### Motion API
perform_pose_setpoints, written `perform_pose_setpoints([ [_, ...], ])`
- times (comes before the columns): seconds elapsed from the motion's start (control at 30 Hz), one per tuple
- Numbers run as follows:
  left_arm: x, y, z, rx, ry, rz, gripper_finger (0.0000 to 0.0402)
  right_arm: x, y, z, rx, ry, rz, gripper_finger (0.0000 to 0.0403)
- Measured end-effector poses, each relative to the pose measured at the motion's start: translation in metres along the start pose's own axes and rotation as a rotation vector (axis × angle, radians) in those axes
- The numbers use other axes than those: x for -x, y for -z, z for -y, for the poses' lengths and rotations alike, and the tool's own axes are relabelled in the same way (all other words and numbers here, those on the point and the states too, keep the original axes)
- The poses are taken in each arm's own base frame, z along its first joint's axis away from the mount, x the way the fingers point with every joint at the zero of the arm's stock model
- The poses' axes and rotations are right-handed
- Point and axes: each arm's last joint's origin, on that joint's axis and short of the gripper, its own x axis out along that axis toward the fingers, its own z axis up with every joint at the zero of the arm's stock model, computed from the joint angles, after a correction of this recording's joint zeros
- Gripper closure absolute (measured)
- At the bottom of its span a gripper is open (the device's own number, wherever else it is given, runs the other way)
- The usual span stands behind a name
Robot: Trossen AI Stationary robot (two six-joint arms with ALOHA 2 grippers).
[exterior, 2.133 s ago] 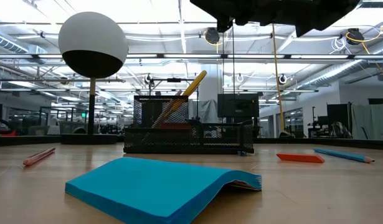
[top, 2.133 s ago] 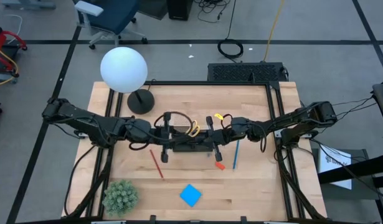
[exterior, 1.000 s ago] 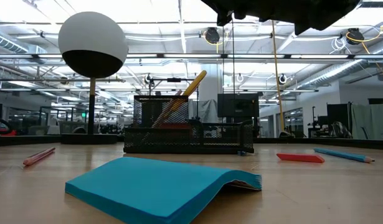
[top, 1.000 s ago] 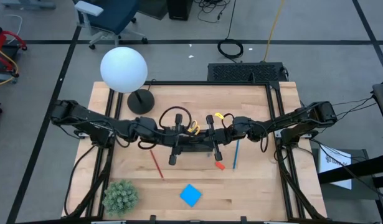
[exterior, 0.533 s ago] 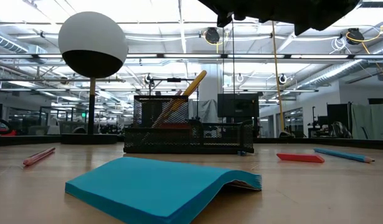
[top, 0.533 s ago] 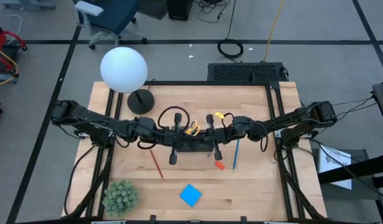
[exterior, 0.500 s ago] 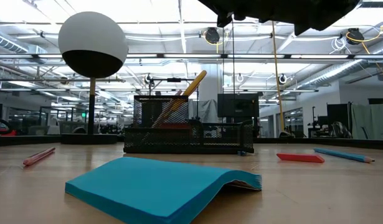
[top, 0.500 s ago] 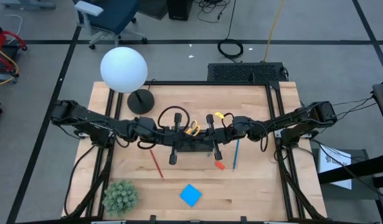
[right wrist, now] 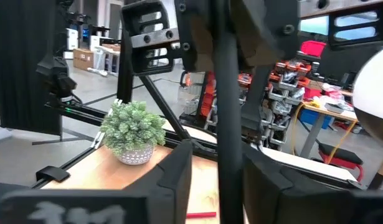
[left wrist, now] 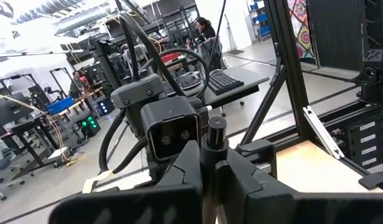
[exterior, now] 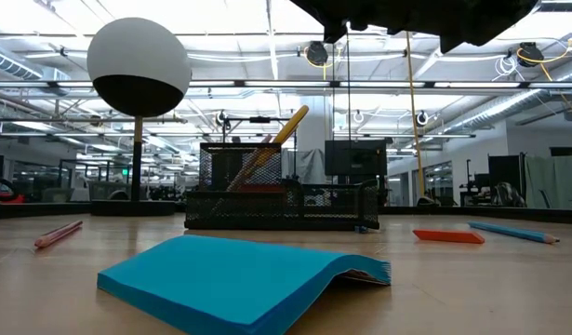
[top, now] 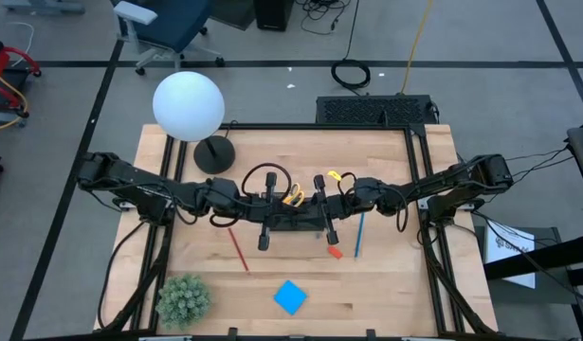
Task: Pick and place office supplies into organizer
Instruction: Put the black pen into the desk organizer
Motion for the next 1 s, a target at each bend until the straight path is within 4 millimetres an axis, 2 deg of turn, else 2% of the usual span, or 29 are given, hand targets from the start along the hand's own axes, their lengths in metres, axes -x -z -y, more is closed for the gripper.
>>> perform_pose_setpoints([
  [0.23,0.002,0.003,0.000,-0.020,-0.041,-0.064,0.0387,0.000,0.001,0.001,0.007,0.045,-0.015,0.0239],
  [0.43,0.011,0.001,-0.003,-0.051,-0.067,-0.137,0.0392,0.002,-0.002,0.002,0.001,0.052,-0.011,0.0212],
  [0.57,0.018,-0.002,-0.005,-0.030,-0.088,-0.176,0.0384,0.008,-0.009,0.001,-0.010,0.043,-0.024,0.0203],
  [0.73,0.026,-0.003,-0.007,-0.004,-0.084,-0.220,0.0395,0.016,-0.019,-0.004,-0.015,0.012,-0.055,0.0200],
  [0.87,0.027,0.001,-0.009,0.025,-0.079,-0.261,0.0381,0.022,-0.029,-0.009,-0.013,-0.003,-0.039,0.0201],
  [1.0,0.028,0.007,-0.014,0.055,-0.060,-0.258,0.0392,0.023,-0.032,-0.015,-0.005,-0.025,-0.038,0.0203],
])
